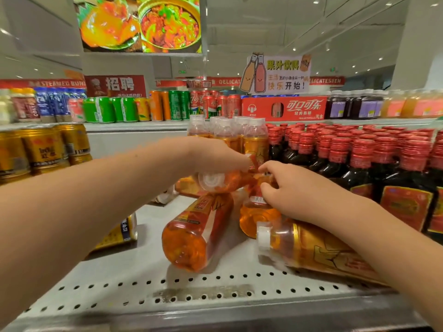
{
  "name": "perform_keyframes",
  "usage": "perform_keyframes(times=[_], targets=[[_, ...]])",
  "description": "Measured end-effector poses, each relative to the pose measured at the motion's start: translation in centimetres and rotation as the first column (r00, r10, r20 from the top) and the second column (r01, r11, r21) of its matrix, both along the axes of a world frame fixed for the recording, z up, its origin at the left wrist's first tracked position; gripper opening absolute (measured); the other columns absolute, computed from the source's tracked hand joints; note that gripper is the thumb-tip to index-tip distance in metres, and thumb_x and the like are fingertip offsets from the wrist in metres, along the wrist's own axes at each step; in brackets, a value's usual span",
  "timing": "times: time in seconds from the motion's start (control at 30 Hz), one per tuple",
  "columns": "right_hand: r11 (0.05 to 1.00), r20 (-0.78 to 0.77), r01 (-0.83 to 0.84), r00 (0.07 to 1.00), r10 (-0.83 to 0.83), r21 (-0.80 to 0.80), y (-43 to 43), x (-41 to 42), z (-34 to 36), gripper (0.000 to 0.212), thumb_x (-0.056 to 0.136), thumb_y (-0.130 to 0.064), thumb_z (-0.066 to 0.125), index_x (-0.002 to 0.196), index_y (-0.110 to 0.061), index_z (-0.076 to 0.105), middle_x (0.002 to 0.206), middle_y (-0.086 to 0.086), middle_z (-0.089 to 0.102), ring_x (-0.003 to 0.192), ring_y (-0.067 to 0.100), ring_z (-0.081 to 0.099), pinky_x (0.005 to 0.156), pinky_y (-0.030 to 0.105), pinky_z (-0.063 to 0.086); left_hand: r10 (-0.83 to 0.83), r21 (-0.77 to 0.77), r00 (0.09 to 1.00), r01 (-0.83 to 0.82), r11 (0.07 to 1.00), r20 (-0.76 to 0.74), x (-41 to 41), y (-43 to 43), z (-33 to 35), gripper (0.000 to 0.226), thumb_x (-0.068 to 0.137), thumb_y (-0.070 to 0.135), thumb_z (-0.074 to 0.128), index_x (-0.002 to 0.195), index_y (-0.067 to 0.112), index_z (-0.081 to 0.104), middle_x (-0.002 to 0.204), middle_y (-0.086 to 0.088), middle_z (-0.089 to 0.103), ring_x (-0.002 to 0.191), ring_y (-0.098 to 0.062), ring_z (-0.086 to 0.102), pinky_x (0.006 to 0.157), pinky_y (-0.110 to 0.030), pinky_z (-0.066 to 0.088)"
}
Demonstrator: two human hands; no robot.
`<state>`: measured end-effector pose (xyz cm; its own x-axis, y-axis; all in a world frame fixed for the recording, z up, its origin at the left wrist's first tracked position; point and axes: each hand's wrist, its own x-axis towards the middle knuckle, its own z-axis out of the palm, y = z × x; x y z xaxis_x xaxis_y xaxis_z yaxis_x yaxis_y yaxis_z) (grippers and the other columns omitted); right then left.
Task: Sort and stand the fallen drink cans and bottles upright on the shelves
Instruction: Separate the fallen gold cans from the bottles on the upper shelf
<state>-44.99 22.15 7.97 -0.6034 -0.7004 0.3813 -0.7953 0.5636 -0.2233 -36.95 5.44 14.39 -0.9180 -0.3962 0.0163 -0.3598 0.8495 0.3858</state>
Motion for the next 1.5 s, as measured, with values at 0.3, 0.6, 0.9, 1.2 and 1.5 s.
perform_keyframes(times=[0.3, 0.6, 0.9, 1.2, 1.5], targets=[[0.999, 0.005, -0.004, 1.000, 0.004, -0.040, 0.2, -0.1, 0.0, 0.033, 0.101, -0.025, 0.042, 0.132, -0.027, 0.050, 0.081, -0.008, 0.062, 0.062, 0.006, 0.056, 0.047, 0.022, 0.032, -0.036, -0.202, 0.995, 0.055, 0.978, 0.098, -0.7, 2.3, -0.5, 0.041, 0.088, 0.058, 0.061, 0.099, 0.018, 0.059, 0.090, -0.001, 0.067, 0.079, -0.017, 0.069, 0.050, -0.023, 0.051], [1.000, -0.022, -0.004, 1.000, 0.004, -0.013, 0.0, -0.1, -0.1, 0.026, 0.097, -0.030, 0.047, 0.116, -0.029, 0.064, 0.091, -0.010, 0.065, 0.072, 0.005, 0.058, 0.052, 0.023, 0.037, -0.097, -0.304, 0.995, 0.096, 0.948, 0.012, 2.1, 1.7, -4.0, 0.058, 0.081, 0.065, 0.065, 0.121, 0.026, 0.051, 0.093, 0.010, 0.059, 0.077, -0.003, 0.054, 0.058, -0.023, 0.047], [1.000, -0.097, -0.020, 0.995, 0.018, -0.024, -1.9, 0.6, 1.4, 0.030, 0.096, -0.041, 0.051, 0.121, -0.029, 0.064, 0.110, -0.006, 0.066, 0.092, 0.012, 0.062, 0.069, 0.028, 0.047, -0.225, -0.367, 0.973, 0.192, 0.910, -0.047, 3.6, 0.9, -5.9, 0.054, 0.091, 0.071, 0.052, 0.113, 0.022, 0.055, 0.091, 0.004, 0.058, 0.080, -0.012, 0.054, 0.062, -0.030, 0.045], [0.986, -0.184, -0.169, 0.968, 0.169, 0.016, -7.8, 2.5, 4.0, 0.036, 0.096, -0.042, 0.053, 0.130, -0.030, 0.059, 0.116, -0.007, 0.065, 0.094, 0.011, 0.061, 0.078, 0.031, 0.052, -0.063, -0.249, 0.953, -0.014, 0.968, -0.295, 7.9, -11.9, -2.1, 0.026, 0.102, 0.039, 0.055, 0.123, 0.027, 0.064, 0.113, 0.004, 0.069, 0.099, -0.015, 0.064, 0.086, -0.033, 0.055], [0.949, -0.138, -0.037, 0.987, 0.084, 0.315, -15.2, 0.1, 4.1, 0.053, 0.095, -0.051, 0.053, 0.144, -0.030, 0.044, 0.122, -0.001, 0.064, 0.092, 0.010, 0.063, 0.083, 0.032, 0.054, -0.001, -0.373, 0.995, 0.040, 0.927, 0.105, 4.5, -25.8, -1.3, 0.052, 0.097, 0.028, 0.066, 0.146, 0.024, 0.049, 0.146, -0.005, 0.054, 0.127, -0.026, 0.055, 0.104, -0.040, 0.049]])
